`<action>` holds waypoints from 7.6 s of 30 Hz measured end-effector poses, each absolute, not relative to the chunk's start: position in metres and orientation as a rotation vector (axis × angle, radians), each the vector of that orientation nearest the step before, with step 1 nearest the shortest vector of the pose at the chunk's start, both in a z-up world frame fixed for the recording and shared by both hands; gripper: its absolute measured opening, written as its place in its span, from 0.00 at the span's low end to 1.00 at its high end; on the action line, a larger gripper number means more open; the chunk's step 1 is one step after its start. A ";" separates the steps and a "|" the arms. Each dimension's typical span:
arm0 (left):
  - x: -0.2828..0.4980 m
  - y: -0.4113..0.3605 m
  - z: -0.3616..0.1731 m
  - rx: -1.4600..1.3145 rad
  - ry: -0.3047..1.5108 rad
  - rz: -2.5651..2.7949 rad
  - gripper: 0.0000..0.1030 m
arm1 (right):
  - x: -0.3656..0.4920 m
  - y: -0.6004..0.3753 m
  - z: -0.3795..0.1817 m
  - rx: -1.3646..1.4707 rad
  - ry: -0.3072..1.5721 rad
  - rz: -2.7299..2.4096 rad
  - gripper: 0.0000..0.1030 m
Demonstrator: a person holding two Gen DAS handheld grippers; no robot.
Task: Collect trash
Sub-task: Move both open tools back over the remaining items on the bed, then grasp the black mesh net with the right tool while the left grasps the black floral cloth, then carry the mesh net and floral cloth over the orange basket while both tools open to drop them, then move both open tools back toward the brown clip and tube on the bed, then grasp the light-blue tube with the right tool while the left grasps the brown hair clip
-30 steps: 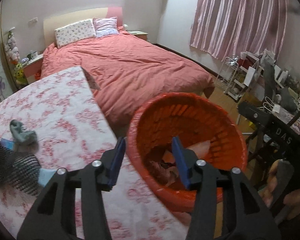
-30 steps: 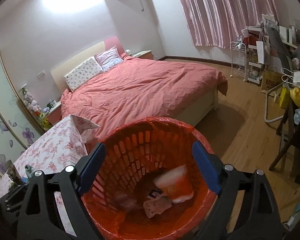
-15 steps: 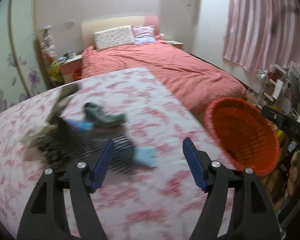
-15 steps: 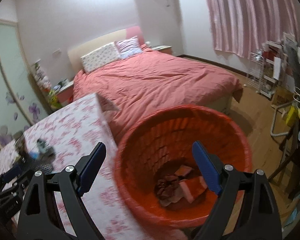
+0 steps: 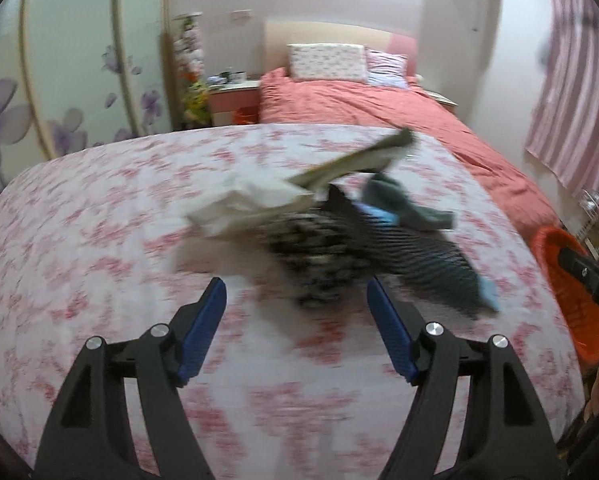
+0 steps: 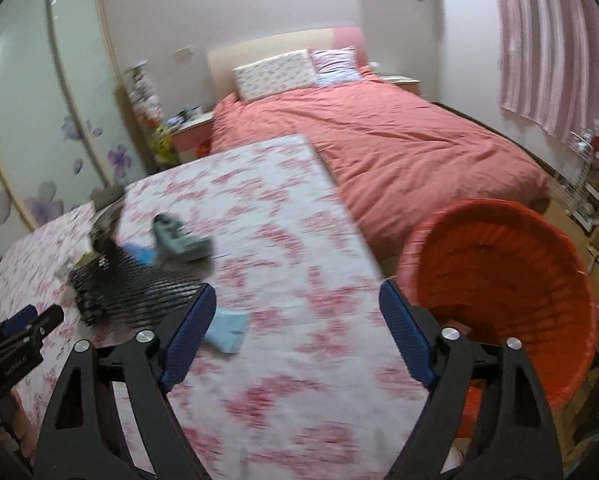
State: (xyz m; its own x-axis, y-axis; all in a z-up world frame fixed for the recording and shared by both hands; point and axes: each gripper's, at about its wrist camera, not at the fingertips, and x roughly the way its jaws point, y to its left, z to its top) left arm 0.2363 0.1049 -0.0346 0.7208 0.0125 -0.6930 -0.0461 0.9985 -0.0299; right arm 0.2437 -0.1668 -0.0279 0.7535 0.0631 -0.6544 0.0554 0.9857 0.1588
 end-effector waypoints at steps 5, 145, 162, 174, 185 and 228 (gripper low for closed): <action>0.232 0.139 -0.037 -0.074 0.768 0.086 0.70 | 0.257 -0.119 -0.037 0.129 0.749 0.087 0.71; 0.236 -0.240 -0.040 0.185 0.768 -0.564 0.40 | 0.188 -0.369 -0.044 0.442 0.588 -0.255 0.41; 0.239 -0.094 -0.031 0.159 0.742 -0.256 0.62 | 0.204 -0.292 -0.029 0.321 0.638 -0.160 0.46; 0.238 0.051 -0.040 0.059 0.781 -0.027 0.65 | 0.245 -0.160 -0.047 0.198 0.776 0.111 0.46; 0.234 0.117 -0.051 -0.013 0.811 0.060 0.68 | 0.275 -0.083 -0.069 0.063 0.858 0.219 0.57; 0.280 0.049 -0.070 0.121 0.860 0.121 0.91 | 0.260 -0.133 -0.081 0.102 0.887 0.046 0.32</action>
